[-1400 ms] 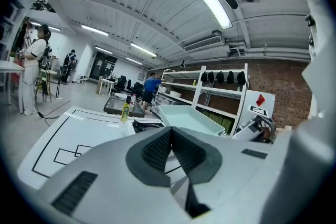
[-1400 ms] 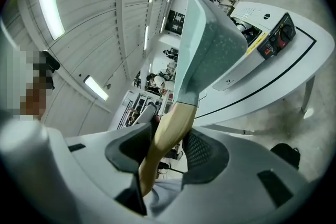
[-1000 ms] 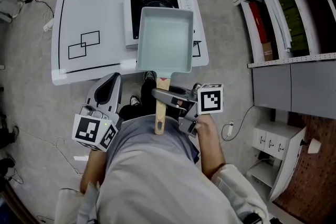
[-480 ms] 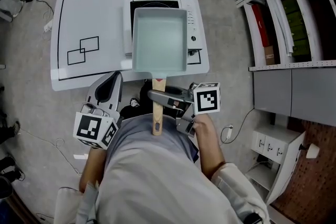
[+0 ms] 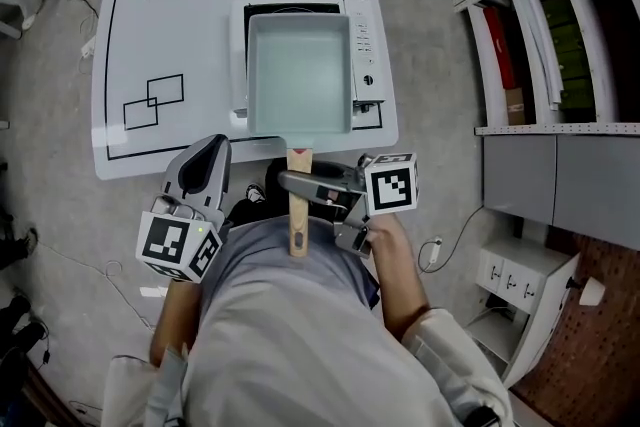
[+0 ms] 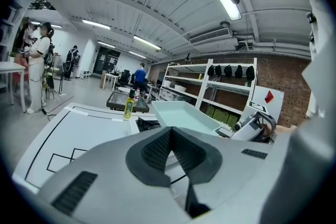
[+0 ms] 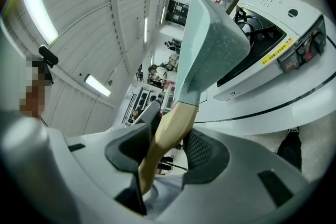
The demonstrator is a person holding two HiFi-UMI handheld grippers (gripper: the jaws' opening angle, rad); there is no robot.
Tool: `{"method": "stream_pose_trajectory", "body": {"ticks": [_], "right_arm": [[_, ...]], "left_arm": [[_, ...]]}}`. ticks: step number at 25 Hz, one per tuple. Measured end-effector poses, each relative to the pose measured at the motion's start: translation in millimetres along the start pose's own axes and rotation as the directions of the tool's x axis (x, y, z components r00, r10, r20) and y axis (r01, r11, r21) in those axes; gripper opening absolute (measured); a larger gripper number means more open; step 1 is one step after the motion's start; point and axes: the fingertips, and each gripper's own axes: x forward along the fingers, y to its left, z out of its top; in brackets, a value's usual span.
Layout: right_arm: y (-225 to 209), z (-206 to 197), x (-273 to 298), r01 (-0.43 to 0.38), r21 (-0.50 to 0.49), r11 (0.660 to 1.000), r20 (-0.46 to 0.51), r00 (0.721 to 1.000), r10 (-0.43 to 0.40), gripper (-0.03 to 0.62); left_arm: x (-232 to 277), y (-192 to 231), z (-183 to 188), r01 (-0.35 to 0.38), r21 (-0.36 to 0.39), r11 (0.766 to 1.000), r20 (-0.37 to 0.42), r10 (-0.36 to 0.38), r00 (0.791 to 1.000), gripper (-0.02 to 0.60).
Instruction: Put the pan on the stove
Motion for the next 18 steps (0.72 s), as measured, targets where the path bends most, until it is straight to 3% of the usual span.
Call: {"method": "stream_pose_trajectory", "body": {"ticks": [18], "right_arm": [[-21,24,0,-0.027,0.011,1.000,-0.059,0.998,0.028,0.192]], "left_arm": [[34,9,2,-0.009,-0.049,0.999,-0.025,0.007,1.000,0.006]]}}
